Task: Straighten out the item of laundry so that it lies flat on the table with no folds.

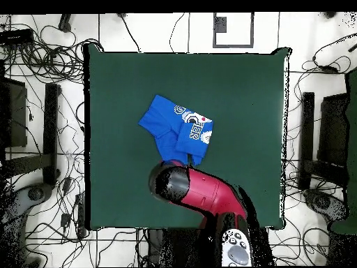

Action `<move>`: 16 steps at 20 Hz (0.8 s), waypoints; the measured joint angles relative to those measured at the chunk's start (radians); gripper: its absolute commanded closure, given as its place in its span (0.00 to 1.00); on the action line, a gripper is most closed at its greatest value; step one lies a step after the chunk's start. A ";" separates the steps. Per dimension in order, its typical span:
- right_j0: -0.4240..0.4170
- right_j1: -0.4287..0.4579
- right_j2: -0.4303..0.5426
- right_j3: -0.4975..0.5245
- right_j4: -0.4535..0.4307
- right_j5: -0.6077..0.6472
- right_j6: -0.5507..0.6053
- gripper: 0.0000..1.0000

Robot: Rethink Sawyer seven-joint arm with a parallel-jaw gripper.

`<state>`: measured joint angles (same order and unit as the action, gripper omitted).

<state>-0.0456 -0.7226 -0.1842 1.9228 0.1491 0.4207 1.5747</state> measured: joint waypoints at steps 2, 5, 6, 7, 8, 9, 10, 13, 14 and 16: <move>-0.001 0.000 0.000 0.000 0.000 0.000 0.000 0.00; -0.001 0.000 0.000 0.000 0.000 0.000 0.000 0.00; -0.001 0.000 0.000 0.000 0.000 0.000 0.000 0.00; -0.001 -0.001 0.000 0.000 0.000 0.000 0.000 0.00; -0.001 -0.002 0.000 0.000 0.000 0.000 0.000 0.00; -0.001 -0.004 0.000 0.000 0.000 0.000 0.000 0.00; -0.001 -0.005 0.000 0.000 0.000 0.000 0.000 0.00; -0.001 -0.015 0.000 0.000 0.000 0.000 0.000 0.00; -0.001 -0.021 0.000 0.000 0.000 0.000 0.000 0.00; -0.001 -0.030 0.000 0.001 0.000 0.000 0.000 0.00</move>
<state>-0.0467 -0.7531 -0.1841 1.9235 0.1487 0.4207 1.5747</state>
